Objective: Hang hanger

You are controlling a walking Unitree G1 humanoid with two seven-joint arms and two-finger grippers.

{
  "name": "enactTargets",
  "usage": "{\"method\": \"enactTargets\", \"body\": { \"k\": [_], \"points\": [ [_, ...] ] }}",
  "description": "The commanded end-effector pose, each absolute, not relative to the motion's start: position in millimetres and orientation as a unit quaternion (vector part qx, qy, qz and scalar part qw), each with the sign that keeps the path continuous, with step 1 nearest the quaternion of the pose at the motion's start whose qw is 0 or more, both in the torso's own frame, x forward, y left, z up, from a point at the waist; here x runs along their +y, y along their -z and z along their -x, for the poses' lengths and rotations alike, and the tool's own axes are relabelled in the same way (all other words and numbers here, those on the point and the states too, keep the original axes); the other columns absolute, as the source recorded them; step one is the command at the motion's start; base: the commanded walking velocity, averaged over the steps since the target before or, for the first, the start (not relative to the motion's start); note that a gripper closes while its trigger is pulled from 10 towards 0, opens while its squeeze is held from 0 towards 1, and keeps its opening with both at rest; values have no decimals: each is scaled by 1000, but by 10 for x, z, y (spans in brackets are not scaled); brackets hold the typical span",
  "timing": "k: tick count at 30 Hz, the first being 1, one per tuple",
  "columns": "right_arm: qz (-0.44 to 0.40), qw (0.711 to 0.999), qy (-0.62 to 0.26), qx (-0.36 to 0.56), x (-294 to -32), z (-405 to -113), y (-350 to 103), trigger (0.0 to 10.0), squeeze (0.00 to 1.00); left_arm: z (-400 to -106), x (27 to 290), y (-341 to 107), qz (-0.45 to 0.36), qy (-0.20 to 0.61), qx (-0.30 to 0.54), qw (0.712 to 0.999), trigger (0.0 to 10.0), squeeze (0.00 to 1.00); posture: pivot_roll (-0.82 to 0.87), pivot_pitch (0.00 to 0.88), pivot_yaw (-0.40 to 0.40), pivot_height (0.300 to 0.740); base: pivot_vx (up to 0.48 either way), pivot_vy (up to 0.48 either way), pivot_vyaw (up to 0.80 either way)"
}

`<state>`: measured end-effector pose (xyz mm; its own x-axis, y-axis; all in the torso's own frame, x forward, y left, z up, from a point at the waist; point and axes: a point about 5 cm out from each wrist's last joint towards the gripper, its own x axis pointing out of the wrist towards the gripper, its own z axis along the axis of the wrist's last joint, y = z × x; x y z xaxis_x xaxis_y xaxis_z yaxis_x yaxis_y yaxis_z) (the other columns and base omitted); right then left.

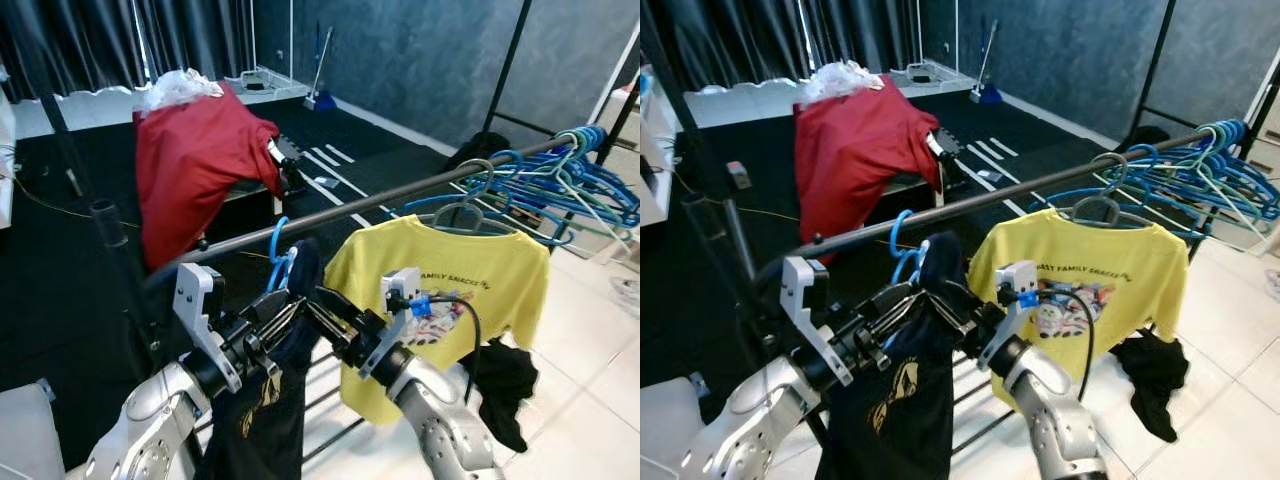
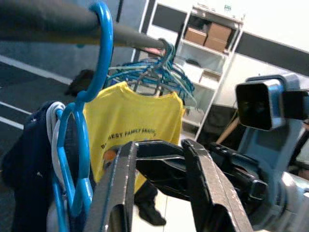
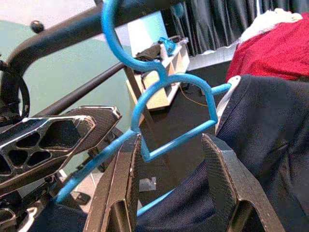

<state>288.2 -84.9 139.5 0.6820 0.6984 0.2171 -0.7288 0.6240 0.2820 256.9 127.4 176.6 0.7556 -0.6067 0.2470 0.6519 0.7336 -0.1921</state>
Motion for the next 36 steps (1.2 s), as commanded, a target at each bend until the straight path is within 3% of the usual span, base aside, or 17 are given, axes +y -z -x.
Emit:
{"method": "enactTargets", "body": {
  "k": [1,15,24,26,28,30,36],
  "points": [
    [-178,904,-387,-44,-913,-2879,-1393,10000,0,-2571,1355,-1791,135,325,-90,932,10000,0,-49,13,-33,735,0,0,0],
    [-157,908,-386,-40,-938,-2868,-1374,10000,0,-2599,1430,-1732,126,296,-80,944,10000,0,-48,19,-31,735,0,0,0],
    [-122,904,-407,-40,-895,-2830,-1365,10000,0,-2598,1469,-1735,157,287,-87,941,10000,0,-48,17,-28,735,0,0,800],
    [-121,890,-439,-29,-845,-2756,-1327,10000,0,-2365,1473,-1544,176,363,-38,914,10000,0,-48,21,-27,735,0,0,800],
    [-121,890,-439,-29,-845,-2756,-1327,10000,0,-2365,1473,-1544,176,363,-38,914,10000,0,-48,21,-27,735,0,0,800],
    [-116,878,-465,-17,-834,-2696,-1280,10000,0,-2181,1480,-1457,188,413,-8,891,10000,0,-46,22,-28,735,0,0,800],
    [-111,873,-475,-11,-839,-2673,-1258,10000,0,-2147,1482,-1472,189,424,-5,886,10000,0,-47,23,-29,735,0,0,800]
  ]
}}
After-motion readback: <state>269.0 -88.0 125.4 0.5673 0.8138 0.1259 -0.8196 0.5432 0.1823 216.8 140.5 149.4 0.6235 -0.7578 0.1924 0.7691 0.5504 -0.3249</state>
